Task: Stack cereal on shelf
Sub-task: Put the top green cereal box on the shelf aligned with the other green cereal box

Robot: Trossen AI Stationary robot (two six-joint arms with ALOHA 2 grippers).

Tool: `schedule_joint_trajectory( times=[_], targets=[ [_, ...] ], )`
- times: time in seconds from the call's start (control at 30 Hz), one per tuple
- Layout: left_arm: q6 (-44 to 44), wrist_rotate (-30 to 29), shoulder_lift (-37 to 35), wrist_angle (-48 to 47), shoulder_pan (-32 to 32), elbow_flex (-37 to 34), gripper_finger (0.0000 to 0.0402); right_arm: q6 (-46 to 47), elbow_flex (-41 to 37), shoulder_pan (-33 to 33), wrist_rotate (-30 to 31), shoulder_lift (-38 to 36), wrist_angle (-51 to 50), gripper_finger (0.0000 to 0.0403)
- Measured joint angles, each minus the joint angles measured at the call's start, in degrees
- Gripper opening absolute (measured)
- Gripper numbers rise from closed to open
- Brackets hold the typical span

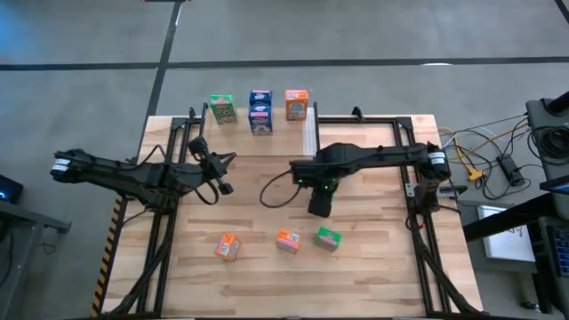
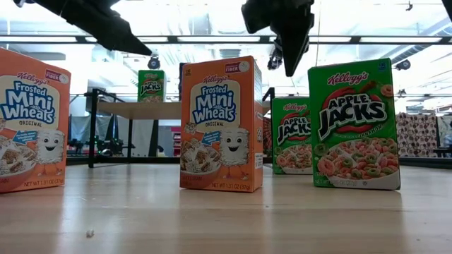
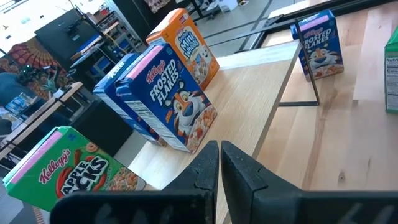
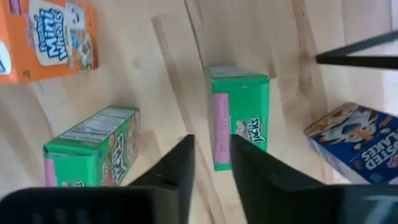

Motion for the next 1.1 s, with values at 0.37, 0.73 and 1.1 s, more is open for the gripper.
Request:
schedule_joint_trajectory(
  times=[0.37, 0.73, 1.1],
  targets=[
    [-1.1, 0.0, -0.4, 0.0, 0.0, 0.0, 0.0001, -2.0, -18.7, 1.9, 4.0, -13.0, 17.0, 0.0240],
    [-1.1, 0.0, -0.4, 0.5, 0.0, 0.0, 0.0001, -2.5, -43.5, 2.2, 8.6, -26.4, 40.9, 0.0275],
    [-1.7, 0.0, -0.4, 1.9, 0.0, 0.0, 0.0001, -4.4, -56.9, 2.2, 11.0, -28.4, 57.4, 0.0260]
  ],
)
